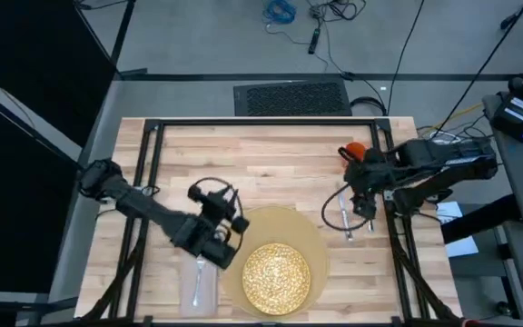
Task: Set table place
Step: Put the table knife to the right of the brown table mat
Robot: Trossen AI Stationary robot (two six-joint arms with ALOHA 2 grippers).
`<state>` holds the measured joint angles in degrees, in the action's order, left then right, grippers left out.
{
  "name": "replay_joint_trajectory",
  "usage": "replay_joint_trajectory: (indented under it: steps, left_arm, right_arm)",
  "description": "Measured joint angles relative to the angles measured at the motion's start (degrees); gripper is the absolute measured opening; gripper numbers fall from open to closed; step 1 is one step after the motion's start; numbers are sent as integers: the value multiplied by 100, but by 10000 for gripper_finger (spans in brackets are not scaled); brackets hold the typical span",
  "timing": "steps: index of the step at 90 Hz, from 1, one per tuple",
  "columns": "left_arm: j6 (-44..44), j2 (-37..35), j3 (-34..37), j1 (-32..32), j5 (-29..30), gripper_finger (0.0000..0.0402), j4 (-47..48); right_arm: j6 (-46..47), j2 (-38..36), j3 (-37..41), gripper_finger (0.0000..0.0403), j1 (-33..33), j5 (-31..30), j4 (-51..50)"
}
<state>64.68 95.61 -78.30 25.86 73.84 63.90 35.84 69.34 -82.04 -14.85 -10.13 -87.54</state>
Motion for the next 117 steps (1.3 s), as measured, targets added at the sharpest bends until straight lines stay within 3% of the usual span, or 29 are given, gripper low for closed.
replay_joint_trajectory:
  steps: [19,33,46,52,61,67,72,91,117]
  left_arm:
    - [-1170,-102,239,-1003,31,81,61]
    - [-1846,-563,334,-1622,11,81,-55]
    - [-3884,-1225,334,-1983,-381,81,-1424]
    - [-5176,-1578,335,-2188,-1402,81,-2377]
    - [-6799,-1980,460,-2625,-3989,81,-4165]
    - [-7252,-2153,549,-2945,-5538,81,-4937]
    - [-7184,-2262,560,-3159,-6083,81,-5231]
    - [-6967,-2326,898,-3455,-6041,81,-4918]
    - [-6948,-2379,1651,-3430,-6023,81,-5181]
  right_arm:
    - [1421,30,1628,279,-257,-44,413]
    - [2424,-7,2709,279,-373,-28,1044]
    - [3424,-13,3319,279,-415,-14,1371]
    - [3710,-11,3546,279,-415,-15,1597]
    - [4043,-13,3782,279,-401,-17,1962]
    - [4195,-13,3958,279,-387,-62,2269]
    - [4270,-12,4108,279,-387,-129,2615]
    - [4394,6,4694,279,-292,-240,3706]
    - [4358,102,5007,258,-159,-339,4204]
